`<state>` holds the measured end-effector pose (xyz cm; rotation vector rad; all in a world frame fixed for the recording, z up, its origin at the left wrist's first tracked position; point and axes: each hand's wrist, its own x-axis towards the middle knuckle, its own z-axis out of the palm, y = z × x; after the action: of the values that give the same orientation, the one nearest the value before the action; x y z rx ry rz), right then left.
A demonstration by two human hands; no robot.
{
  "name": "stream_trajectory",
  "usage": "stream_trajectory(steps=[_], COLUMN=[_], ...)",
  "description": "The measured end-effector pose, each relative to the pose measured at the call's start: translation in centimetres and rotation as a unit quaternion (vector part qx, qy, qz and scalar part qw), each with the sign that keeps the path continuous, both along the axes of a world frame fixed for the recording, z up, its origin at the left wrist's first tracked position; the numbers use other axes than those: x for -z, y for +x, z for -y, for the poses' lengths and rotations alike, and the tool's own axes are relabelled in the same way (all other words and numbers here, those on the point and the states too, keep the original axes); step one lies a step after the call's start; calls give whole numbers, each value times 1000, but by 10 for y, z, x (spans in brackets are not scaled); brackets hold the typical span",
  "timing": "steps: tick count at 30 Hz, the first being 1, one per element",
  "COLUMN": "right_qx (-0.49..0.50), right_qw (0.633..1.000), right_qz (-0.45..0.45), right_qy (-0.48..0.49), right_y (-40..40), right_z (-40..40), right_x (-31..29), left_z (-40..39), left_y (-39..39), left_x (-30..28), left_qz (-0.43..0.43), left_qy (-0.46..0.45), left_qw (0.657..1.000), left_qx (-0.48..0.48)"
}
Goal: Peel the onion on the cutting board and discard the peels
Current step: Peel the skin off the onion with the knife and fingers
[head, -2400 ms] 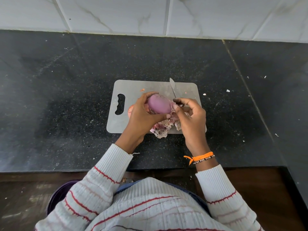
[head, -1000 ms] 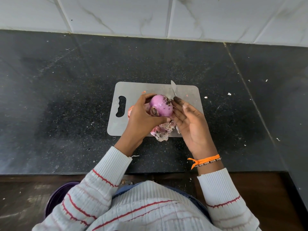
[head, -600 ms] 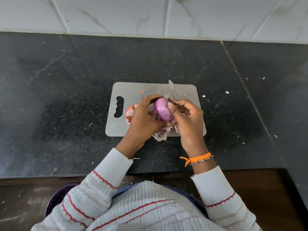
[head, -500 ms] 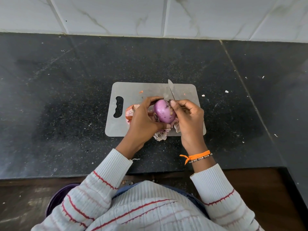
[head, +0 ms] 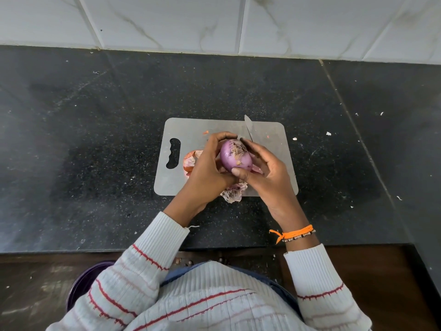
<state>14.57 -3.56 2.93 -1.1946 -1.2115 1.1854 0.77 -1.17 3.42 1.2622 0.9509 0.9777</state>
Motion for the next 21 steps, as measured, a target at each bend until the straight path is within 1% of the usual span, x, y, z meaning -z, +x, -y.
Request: stream_trajectory(steps=[2, 3, 6, 8, 10, 13, 15, 16, 19, 21], right_qx=[1, 7, 24, 32, 36, 41, 49, 60, 103, 129], right_qw=[1000, 999, 997, 997, 998, 994, 988, 984, 966, 956], right_qz=[-30, -50, -77, -61, -14, 80, 127, 151, 216, 238], right_qy=[-5, -5, 3, 19, 41, 67, 68, 72, 101, 117], right_y=[2, 3, 6, 7, 8, 9, 9, 8, 0, -5], right_z=[0, 0, -1, -1, 0, 1, 2, 3, 5, 5], right_x=[0, 1, 5, 8, 10, 14, 15, 15, 12, 10], left_z=[0, 0, 0, -2, -3, -2, -1, 0, 4, 8], left_y=[-2, -3, -5, -7, -8, -9, -8, -7, 1, 6], left_x=[-3, -5, -10, -13, -14, -13, -12, -11, -10, -9], left_qz=[11, 34, 136, 166, 147, 122, 104, 78, -2, -14], left_qy=[-16, -34, -128, -188, -217, -196, -158, -132, -54, -15], left_qw=[1000, 999, 982, 968, 965, 972, 981, 987, 998, 1000], left_qx=[16, 20, 17, 13, 21, 30, 44, 46, 18, -12])
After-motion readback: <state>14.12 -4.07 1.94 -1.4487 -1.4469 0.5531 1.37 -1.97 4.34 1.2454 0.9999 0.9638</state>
